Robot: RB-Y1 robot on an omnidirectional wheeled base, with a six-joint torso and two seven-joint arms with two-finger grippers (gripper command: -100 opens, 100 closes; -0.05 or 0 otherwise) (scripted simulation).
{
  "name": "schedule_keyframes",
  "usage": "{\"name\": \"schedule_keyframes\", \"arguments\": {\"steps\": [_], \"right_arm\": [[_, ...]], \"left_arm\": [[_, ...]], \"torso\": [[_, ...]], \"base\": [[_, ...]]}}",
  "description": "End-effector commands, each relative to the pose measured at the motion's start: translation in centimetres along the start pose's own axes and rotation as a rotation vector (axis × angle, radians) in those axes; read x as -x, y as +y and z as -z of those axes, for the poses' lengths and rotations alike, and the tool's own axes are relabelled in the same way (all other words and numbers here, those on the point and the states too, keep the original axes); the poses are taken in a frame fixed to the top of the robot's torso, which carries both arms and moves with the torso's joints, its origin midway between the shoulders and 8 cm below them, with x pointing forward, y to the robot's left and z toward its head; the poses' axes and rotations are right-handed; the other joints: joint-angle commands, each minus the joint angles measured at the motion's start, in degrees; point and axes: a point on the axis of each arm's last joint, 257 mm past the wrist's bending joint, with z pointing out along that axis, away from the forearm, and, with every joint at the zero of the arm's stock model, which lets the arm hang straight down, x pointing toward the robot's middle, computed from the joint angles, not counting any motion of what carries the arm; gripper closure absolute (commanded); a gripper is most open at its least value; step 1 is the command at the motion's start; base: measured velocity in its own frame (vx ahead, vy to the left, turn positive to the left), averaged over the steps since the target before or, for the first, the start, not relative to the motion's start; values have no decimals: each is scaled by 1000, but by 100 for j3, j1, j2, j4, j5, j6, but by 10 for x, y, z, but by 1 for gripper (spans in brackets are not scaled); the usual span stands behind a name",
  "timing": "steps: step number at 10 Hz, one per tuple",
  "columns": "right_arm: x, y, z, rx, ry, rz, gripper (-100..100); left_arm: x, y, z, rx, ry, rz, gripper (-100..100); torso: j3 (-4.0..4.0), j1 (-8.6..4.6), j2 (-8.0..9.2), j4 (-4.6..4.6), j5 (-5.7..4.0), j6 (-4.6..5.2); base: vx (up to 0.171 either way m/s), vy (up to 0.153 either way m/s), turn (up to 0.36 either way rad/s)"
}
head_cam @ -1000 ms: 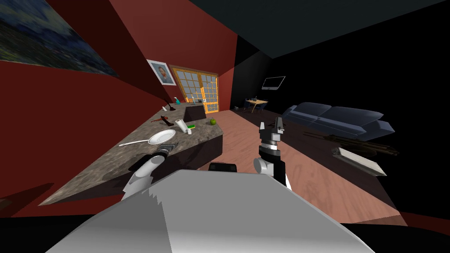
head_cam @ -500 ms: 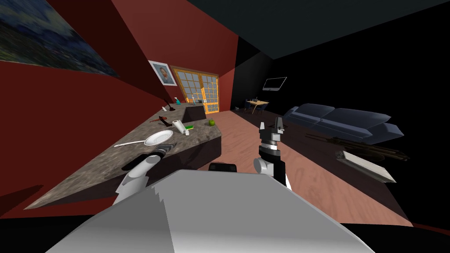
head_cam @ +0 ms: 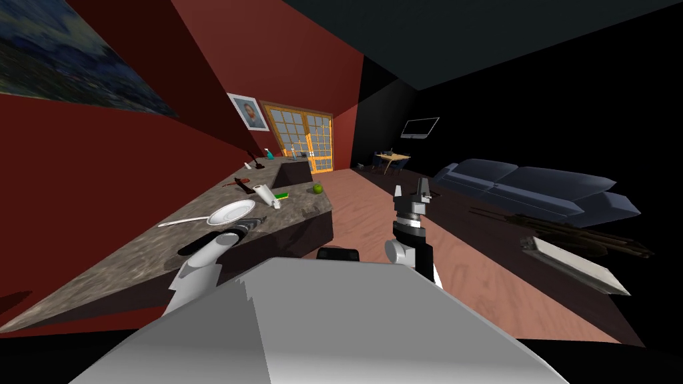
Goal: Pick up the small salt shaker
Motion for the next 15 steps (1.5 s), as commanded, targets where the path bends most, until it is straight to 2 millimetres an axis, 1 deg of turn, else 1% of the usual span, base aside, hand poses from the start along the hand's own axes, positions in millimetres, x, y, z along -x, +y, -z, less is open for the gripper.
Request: {"name": "schedule_keyframes", "arguments": {"steps": [1,6,8,9,10,11,12,13,15], "right_arm": [[0,0,0,0,0,0,0],[0,0,0,0,0,0,0],[0,0,0,0,0,0,0],[0,0,0,0,0,0,0],[0,0,0,0,0,0,0],[0,0,0,0,0,0,0],[0,0,0,0,0,0,0],[0,0,0,0,0,0,0],[0,0,0,0,0,0,0]], "left_arm": [[-1,-4,-3,7,-15,14,-100],[-8,-17,-9,20,-44,53,-100],[-15,-21,-13,25,-49,74,-100],[-13,-20,-11,22,-47,67,-100],[-13,-19,-12,24,-48,69,0],[-11,-12,-17,19,-42,74,-100],[-12,-15,-14,24,-46,73,-100],[-12,-15,-15,22,-45,73,100],[-12,-15,-15,22,-45,73,100]], "torso": [[0,0,0,0,0,0],[2,2,3,0,0,0],[-8,4,-15,-3,1,1],[-11,10,-18,-4,2,1],[12,26,23,3,5,-1],[23,38,40,8,8,0],[27,45,49,10,10,1],[29,46,52,11,10,-1],[29,44,52,11,10,-1]], "base": [[124,-101,46],[128,-99,39],[183,-89,23],[22,-35,67],[3,-7,1],[-7,10,-29],[-5,6,-15],[0,0,0],[0,0,0]]}}
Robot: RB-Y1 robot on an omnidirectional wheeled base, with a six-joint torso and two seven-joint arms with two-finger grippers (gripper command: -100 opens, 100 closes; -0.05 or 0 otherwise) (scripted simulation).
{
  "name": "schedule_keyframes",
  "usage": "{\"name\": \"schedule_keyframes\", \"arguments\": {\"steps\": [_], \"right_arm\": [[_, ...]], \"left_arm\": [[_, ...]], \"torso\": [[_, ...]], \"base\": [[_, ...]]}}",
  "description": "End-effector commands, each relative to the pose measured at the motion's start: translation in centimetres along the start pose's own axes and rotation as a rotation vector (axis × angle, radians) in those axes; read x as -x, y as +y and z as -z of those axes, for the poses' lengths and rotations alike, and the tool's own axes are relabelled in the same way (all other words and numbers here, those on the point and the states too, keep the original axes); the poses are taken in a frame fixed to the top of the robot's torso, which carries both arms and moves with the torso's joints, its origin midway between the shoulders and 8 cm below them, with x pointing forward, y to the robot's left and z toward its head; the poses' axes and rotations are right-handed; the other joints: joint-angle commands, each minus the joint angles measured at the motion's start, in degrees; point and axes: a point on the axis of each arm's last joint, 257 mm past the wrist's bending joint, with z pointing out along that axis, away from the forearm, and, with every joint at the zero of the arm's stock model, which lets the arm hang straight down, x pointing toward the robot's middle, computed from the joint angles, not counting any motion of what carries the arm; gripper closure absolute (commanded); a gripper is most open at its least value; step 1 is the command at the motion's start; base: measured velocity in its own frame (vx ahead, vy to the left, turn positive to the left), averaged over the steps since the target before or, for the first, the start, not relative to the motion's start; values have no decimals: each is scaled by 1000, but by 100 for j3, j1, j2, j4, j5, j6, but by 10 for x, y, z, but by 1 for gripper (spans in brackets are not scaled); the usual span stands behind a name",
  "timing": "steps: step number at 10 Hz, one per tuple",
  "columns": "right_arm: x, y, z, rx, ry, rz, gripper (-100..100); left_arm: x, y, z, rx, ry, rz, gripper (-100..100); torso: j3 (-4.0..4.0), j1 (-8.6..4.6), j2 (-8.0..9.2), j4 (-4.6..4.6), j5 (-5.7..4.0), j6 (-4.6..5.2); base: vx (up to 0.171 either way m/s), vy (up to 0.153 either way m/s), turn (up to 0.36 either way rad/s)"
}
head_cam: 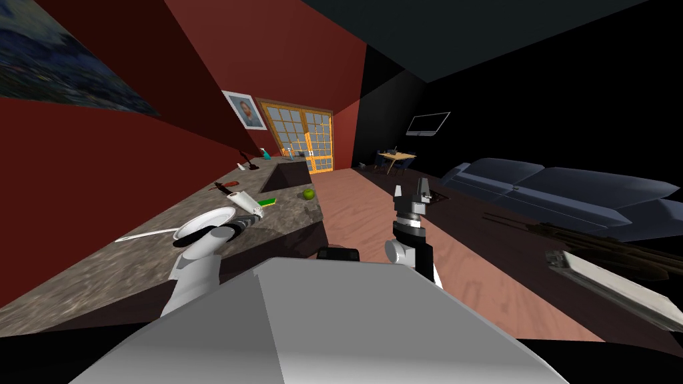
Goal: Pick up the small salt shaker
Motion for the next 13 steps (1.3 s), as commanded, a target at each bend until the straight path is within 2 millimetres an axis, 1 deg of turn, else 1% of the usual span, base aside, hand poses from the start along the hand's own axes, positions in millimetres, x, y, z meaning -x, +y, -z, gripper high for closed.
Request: {"name": "schedule_keyframes", "arguments": {"steps": [1,2,3,4,6,13], "right_arm": [[0,0,0,0,0,0,0],[0,0,0,0,0,0,0],[0,0,0,0,0,0,0],[0,0,0,0,0,0,0],[0,0,0,0,0,0,0],[0,0,0,0,0,0,0]], "left_arm": [[0,0,0,0,0,0,100],[0,0,0,0,0,0,100],[0,0,0,0,0,0,0],[-3,-4,1,10,-12,10,-100],[-5,-8,2,16,-22,17,-100],[-15,-27,9,38,-66,48,-100]], "torso": [[0,0,0,0,0,0],[0,0,0,0,0,0],[0,0,0,0,0,0],[0,0,0,0,0,0],[27,3,48,10,0,-1],[22,6,38,9,1,-1]], "base": [[0,0,0],[0,0,0],[0,0,0],[-104,-4,-8],[-135,16,-11],[-99,18,-14]]}}
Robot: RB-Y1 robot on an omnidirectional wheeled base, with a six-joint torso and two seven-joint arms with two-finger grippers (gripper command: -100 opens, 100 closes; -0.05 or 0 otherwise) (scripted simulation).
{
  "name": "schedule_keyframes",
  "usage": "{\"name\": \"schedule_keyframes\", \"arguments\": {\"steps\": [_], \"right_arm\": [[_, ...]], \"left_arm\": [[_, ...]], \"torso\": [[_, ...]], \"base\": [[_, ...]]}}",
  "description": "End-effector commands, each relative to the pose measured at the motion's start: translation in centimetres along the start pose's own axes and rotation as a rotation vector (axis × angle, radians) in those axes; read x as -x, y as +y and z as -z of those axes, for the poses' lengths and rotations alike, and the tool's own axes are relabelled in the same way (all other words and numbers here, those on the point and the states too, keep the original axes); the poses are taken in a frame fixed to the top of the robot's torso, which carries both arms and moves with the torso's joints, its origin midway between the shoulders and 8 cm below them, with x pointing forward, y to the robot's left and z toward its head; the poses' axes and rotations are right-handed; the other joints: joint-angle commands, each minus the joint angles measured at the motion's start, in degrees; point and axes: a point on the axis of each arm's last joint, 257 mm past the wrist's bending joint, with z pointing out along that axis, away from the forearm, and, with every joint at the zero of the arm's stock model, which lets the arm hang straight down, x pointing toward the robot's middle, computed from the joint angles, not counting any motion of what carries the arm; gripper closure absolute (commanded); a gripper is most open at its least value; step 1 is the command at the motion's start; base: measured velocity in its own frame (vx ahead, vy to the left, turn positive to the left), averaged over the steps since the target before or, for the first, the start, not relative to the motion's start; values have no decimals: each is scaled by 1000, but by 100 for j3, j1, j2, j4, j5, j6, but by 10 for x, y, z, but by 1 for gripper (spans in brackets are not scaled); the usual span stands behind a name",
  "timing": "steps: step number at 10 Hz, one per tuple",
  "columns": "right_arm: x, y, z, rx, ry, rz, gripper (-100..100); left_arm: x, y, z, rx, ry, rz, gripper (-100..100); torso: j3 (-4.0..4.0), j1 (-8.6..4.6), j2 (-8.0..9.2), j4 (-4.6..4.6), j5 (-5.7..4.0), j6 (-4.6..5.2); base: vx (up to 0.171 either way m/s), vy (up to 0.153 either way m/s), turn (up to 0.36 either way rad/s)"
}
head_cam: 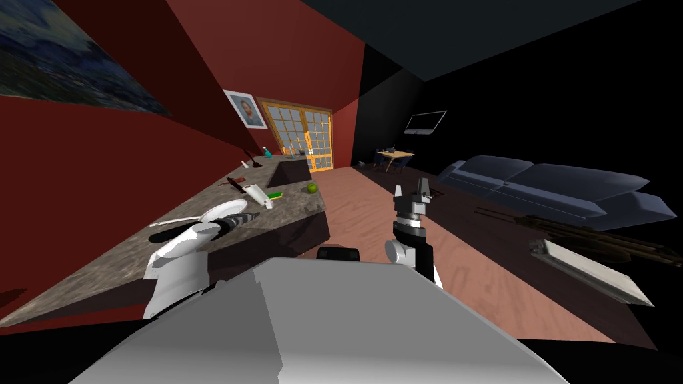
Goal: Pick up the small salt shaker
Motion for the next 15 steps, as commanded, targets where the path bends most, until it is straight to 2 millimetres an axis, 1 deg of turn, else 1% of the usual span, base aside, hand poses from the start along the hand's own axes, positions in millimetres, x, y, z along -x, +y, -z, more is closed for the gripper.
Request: {"name": "schedule_keyframes", "arguments": {"steps": [1,6,9,11,15], "right_arm": [[0,0,0,0,0,0,0],[0,0,0,0,0,0,0],[0,0,0,0,0,0,0],[0,0,0,0,0,0,0],[0,0,0,0,0,0,0]], "left_arm": [[-1,-4,3,6,-13,9,-100],[-1,-16,12,20,-57,35,-100],[9,-24,19,29,-107,45,-100],[21,-31,28,32,-162,44,-100],[48,-48,47,30,-288,28,-100]], "torso": [[0,0,0,0,0,0],[-7,-7,-12,-3,-1,1],[-15,-5,-28,-6,0,1],[-34,-7,-60,-13,-1,3],[-69,-7,-120,-27,1,6]], "base": [[-83,30,-20],[-66,10,-25],[-6,7,-58],[110,5,-99],[199,2,-140]]}}
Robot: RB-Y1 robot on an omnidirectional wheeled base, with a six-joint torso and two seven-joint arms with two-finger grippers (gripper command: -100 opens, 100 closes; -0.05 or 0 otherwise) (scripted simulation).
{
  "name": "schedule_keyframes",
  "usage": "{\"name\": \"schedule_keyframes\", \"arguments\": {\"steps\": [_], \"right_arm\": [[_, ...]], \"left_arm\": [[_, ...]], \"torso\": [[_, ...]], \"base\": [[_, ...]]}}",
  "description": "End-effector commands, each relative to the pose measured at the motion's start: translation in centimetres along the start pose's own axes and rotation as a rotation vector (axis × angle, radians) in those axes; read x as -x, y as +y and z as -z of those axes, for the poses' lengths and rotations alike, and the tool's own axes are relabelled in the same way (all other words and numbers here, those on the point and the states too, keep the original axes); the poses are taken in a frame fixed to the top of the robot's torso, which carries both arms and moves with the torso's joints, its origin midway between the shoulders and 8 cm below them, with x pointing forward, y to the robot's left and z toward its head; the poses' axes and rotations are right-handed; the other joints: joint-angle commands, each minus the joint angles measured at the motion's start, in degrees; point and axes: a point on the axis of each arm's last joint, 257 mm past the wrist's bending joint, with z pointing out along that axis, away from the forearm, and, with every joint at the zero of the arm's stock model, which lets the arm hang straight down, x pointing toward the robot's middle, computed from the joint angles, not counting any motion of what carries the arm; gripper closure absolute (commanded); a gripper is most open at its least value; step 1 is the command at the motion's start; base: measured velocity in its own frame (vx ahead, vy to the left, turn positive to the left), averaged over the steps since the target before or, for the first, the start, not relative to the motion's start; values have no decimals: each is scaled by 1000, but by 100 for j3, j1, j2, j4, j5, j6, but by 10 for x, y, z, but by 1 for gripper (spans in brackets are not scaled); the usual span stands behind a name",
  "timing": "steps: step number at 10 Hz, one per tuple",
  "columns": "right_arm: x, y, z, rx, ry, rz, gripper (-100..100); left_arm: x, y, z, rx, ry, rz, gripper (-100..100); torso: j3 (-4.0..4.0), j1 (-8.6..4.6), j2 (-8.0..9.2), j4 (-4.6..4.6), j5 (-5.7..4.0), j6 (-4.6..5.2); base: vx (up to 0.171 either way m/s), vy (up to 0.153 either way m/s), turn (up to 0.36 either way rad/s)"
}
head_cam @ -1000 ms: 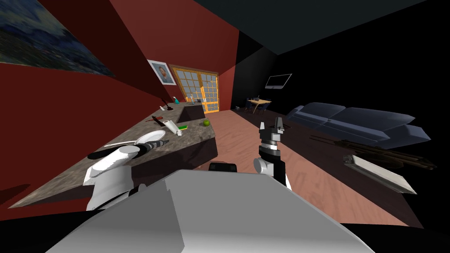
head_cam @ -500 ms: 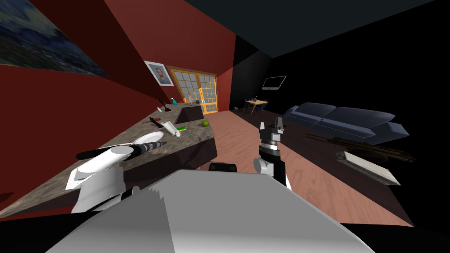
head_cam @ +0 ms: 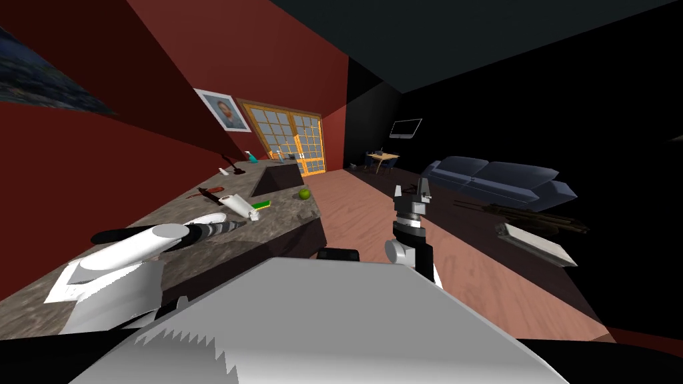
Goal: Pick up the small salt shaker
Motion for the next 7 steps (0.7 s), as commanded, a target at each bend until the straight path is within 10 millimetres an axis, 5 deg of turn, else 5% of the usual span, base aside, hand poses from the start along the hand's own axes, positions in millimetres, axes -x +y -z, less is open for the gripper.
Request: {"name": "schedule_keyframes", "arguments": {"steps": [1,3,4,5,7], "right_arm": [[0,0,0,0,0,0,0],[0,0,0,0,0,0,0],[0,0,0,0,0,0,0],[0,0,0,0,0,0,0],[0,0,0,0,0,0,0]], "left_arm": [[10,-5,4,0,-44,-3,-100],[11,-4,6,1,-49,-6,-100],[11,-4,6,3,-53,-5,0],[15,1,-3,3,-47,-3,-100],[16,2,-5,5,-49,-1,-100]], "torso": [[0,0,0,0,0,0],[4,-17,8,1,-3,-3],[30,-10,54,11,-3,-5],[41,-1,71,15,-1,-5],[47,8,82,18,2,-5]], "base": [[198,-39,-115],[98,-46,-20],[0,0,0],[-4,4,-13],[-4,5,-14]]}}
